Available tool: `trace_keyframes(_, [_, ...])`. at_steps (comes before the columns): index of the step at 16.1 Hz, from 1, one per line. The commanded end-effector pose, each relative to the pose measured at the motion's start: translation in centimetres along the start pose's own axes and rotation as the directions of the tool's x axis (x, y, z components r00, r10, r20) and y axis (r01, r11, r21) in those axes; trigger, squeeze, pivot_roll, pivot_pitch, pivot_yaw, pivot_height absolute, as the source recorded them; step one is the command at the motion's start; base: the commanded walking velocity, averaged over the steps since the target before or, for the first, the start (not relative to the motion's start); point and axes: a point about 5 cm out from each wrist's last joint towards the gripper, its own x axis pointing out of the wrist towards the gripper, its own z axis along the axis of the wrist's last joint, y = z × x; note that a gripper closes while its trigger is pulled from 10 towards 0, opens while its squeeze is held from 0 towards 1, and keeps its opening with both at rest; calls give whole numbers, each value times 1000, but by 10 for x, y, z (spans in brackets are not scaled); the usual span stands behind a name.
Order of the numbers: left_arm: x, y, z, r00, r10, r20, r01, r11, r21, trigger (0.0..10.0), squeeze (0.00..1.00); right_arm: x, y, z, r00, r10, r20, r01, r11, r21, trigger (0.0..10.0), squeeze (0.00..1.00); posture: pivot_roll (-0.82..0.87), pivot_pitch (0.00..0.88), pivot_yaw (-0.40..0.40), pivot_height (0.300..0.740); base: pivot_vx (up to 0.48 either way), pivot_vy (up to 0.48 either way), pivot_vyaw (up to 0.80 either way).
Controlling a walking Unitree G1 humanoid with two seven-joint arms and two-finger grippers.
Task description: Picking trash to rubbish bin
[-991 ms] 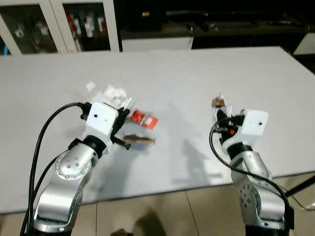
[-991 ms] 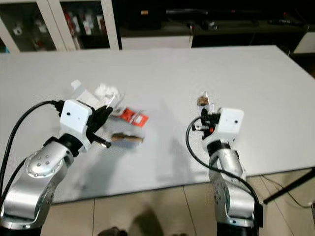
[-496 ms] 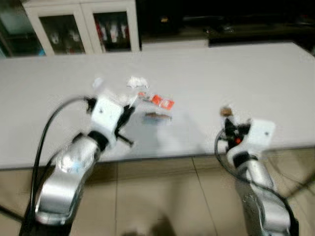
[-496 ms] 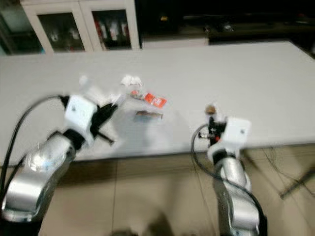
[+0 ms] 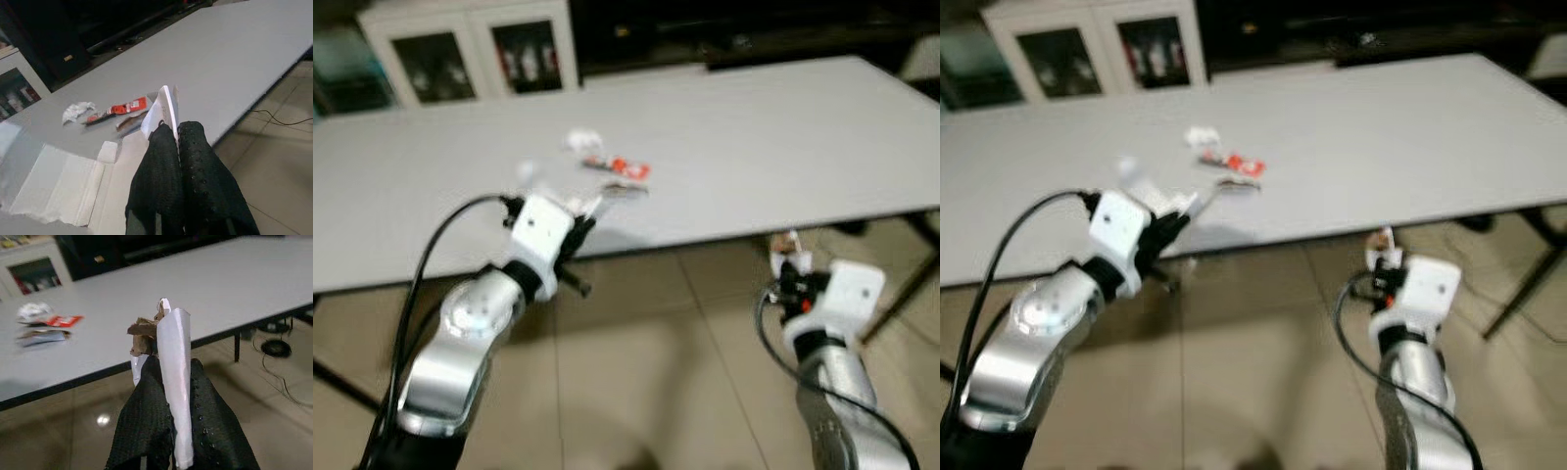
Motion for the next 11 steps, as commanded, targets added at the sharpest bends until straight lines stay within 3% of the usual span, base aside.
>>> trace_keyframes(1, [-2, -3, -8, 1000, -12, -26, 11, 1000, -12, 10000, 0, -2, 1, -2, 1000, 10, -23, -10, 1000, -10, 10000, 0, -96, 4, 92, 740, -289, 0, 0])
trace_keyframes(7, [-15, -13, -42, 992, 0, -124, -6, 999, -45, 10000, 0, -10, 2, -33, 989, 22, -148, -27, 999, -28, 10000, 0, -121, 25, 65, 740, -289, 0, 0])
trace_keyframes(9, [-23, -23, -66, 979, -26, -203, 14, 998, -61, 10000, 0, -10, 0, -60, 972, 35, -232, -48, 998, -47, 10000, 0, -110, 33, 66, 740, -289, 0, 0])
trace_keyframes(11, [-30, -28, -90, 960, -40, -278, 20, 997, -75, 10000, 0, -11, -3, -80, 956, 9, -293, -12, 1000, -10, 10000, 0, -115, 36, 66, 740, -287, 0, 0])
